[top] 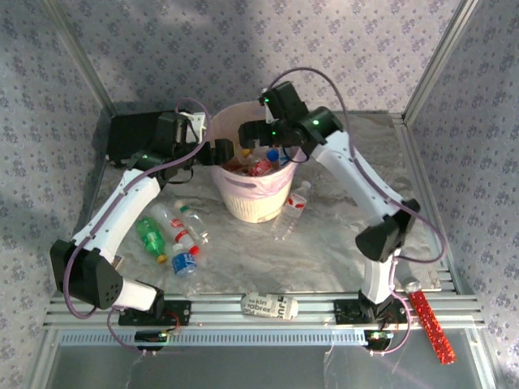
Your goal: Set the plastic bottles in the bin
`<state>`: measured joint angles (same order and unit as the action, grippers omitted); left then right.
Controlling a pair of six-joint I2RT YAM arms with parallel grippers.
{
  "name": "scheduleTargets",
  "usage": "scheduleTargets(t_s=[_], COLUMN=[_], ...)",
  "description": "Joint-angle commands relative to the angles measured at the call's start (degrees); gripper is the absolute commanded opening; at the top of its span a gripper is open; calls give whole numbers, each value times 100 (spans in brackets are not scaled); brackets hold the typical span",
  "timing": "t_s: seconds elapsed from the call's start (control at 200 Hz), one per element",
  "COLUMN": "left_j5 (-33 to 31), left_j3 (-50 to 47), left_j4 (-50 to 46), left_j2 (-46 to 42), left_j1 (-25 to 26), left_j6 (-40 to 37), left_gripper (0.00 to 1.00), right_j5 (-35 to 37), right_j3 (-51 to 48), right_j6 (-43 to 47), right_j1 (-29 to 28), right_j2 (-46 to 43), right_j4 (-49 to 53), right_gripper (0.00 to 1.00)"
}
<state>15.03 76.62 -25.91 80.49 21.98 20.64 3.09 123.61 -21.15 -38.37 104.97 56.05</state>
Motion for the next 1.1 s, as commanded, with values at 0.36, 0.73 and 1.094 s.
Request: scheduleTargets(t_s=[0.36,0.73,1.094], left_j5=[175,274,299], left_j3=[116,138,174], left_j4=[-136,-87,-83], left_j2=[73,84,147], left_j1=[39,35,24], left_j6=[-113,-52,9], left_gripper=[88,88,88], right_j5=[113,-983,-870], right_j3=[-3768,-6942,-7437], right_j6=[-687,-1846,-1935], right_j1=[1289,913,474], right_j2=[-3467,-3751,-2648], right_j4=[-335,-2476,-3501], right_gripper=[97,89,84])
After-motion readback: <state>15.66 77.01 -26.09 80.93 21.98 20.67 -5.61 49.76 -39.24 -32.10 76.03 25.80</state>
